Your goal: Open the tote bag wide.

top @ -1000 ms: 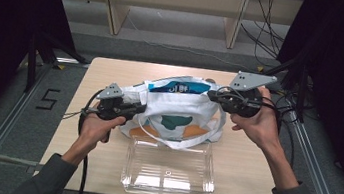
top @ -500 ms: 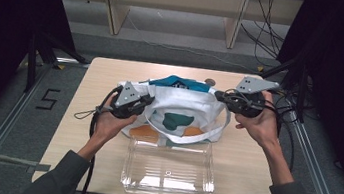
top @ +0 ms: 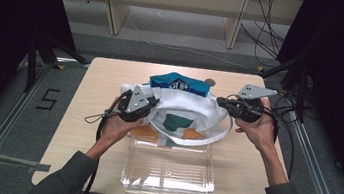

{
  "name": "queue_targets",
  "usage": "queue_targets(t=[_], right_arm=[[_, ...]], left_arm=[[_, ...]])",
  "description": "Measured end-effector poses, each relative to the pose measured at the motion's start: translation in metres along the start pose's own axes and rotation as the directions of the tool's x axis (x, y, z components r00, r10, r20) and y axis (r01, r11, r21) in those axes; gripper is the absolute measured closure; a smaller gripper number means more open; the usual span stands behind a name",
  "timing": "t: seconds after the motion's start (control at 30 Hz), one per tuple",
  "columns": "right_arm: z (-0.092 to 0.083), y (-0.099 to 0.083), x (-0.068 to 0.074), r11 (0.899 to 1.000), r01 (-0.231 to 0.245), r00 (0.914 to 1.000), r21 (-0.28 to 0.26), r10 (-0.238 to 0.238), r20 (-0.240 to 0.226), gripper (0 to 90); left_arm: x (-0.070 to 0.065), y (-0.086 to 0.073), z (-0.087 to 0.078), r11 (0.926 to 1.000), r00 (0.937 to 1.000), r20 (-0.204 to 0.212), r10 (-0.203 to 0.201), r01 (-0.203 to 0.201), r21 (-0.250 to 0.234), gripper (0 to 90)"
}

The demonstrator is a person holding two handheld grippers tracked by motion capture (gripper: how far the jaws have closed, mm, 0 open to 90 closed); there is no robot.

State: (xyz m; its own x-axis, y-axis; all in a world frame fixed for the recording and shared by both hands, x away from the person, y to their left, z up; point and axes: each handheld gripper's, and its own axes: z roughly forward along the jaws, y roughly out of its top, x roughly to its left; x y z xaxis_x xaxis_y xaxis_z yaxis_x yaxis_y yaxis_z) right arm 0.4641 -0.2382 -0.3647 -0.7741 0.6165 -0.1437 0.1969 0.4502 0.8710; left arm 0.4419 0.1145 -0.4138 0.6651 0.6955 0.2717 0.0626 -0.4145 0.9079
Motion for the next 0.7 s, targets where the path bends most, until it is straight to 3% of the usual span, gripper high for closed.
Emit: queue_targets(t=[0.2, 0.23, 0.27, 0.33, 0.47, 0.5, 0.6, 0.7], right_arm=[[0.005, -0.013, 0.003, 1.000, -0.017, 0.9997, 0.024, 0.018, -0.014, 89.0], [0.008, -0.016, 0.002, 1.000, -0.001, 0.9997, 0.025, 0.001, -0.024, 89.0], [0.009, -0.019, 0.004, 0.999, -0.021, 0.9994, 0.044, 0.023, -0.025, 89.0], [0.015, -0.023, 0.004, 0.999, -0.003, 0.9999, 0.051, 0.003, -0.015, 89.0], [0.026, -0.029, 0.003, 0.997, -0.017, 0.9999, 0.074, 0.017, 0.000, 88.9], [0.029, -0.030, 0.003, 0.996, -0.012, 0.9999, 0.088, 0.012, 0.000, 88.9], [0.038, -0.036, 0.003, 0.994, -0.026, 0.9996, 0.110, 0.027, -0.009, 88.9], [0.045, -0.041, 0.006, 0.990, -0.031, 0.9990, 0.137, 0.035, -0.029, 88.9]], left_arm=[[-0.004, -0.012, 0.002, 0.9993, 0.9996, 0.023, 0.016, -0.017, 0.034, 84.9], [-0.005, -0.015, 0.003, 0.9988, 0.9995, 0.025, 0.019, -0.020, 0.045, 84.8], [-0.006, -0.018, 0.005, 0.9984, 0.9994, 0.030, 0.019, -0.021, 0.052, 84.8], [-0.006, -0.020, 0.007, 0.9980, 0.9994, 0.029, 0.019, -0.021, 0.060, 84.8], [-0.006, -0.023, 0.012, 0.9968, 0.9993, 0.035, 0.013, -0.015, 0.079, 84.7], [-0.005, -0.023, 0.013, 0.9955, 0.9987, 0.043, 0.029, -0.032, 0.089, 84.6], [-0.006, -0.030, 0.016, 0.9936, 0.9984, 0.056, 0.005, -0.011, 0.112, 84.5], [-0.005, -0.036, 0.018, 0.9876, 0.9966, 0.080, 0.017, -0.029, 0.154, 84.4]])
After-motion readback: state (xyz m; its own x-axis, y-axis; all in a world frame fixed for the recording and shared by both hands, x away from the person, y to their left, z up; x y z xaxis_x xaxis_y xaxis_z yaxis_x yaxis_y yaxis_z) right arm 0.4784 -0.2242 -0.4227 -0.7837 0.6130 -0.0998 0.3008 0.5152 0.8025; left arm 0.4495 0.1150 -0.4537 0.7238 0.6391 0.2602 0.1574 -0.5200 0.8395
